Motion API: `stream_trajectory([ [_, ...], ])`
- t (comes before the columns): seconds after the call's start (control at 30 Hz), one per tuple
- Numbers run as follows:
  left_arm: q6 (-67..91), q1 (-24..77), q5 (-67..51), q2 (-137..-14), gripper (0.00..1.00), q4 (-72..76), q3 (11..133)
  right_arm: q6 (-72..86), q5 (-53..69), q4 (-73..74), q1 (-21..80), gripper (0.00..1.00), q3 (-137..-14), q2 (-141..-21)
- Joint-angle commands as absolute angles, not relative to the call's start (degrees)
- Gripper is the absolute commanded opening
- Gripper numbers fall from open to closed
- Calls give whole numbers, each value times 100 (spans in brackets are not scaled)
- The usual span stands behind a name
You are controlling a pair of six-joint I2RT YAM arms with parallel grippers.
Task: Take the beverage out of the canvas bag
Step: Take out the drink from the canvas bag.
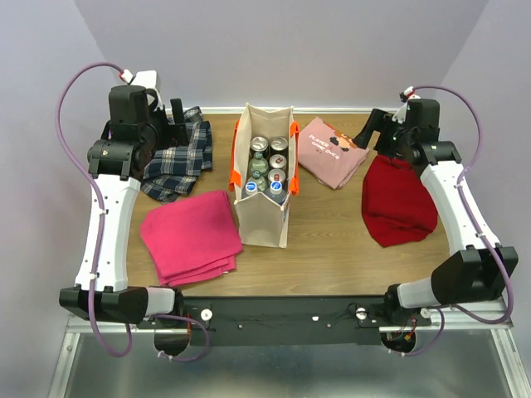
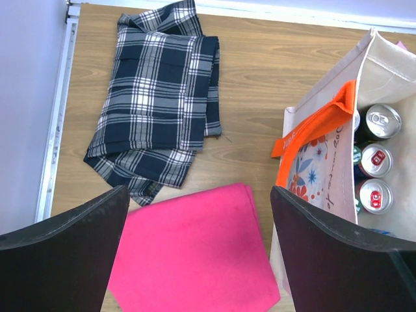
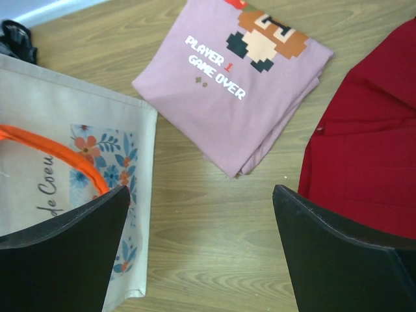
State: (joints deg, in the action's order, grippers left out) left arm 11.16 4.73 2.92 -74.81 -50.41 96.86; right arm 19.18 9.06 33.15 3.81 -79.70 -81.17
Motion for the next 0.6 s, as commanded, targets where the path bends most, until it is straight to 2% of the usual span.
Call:
stream_trajectory([
  [0.0, 1169, 492, -174, -7488, 99, -5212, 9870, 2197, 774, 3208, 387, 100, -8139, -7761],
  [0.17, 1510, 492, -816, -7427, 99, -5133, 9669, 2574, 660, 2409, 387, 100, -7454, -7234],
  [0.4, 1275, 483, -1108, -7489, 99, -5142, 9335, 2409, 694, 3471, 387, 100, -8156, -7716],
  [0.57, 1380, 483, -1107, -7234, 99, -4966, 9124, 2382, 642, 3367, 396, 100, -7903, -7384],
])
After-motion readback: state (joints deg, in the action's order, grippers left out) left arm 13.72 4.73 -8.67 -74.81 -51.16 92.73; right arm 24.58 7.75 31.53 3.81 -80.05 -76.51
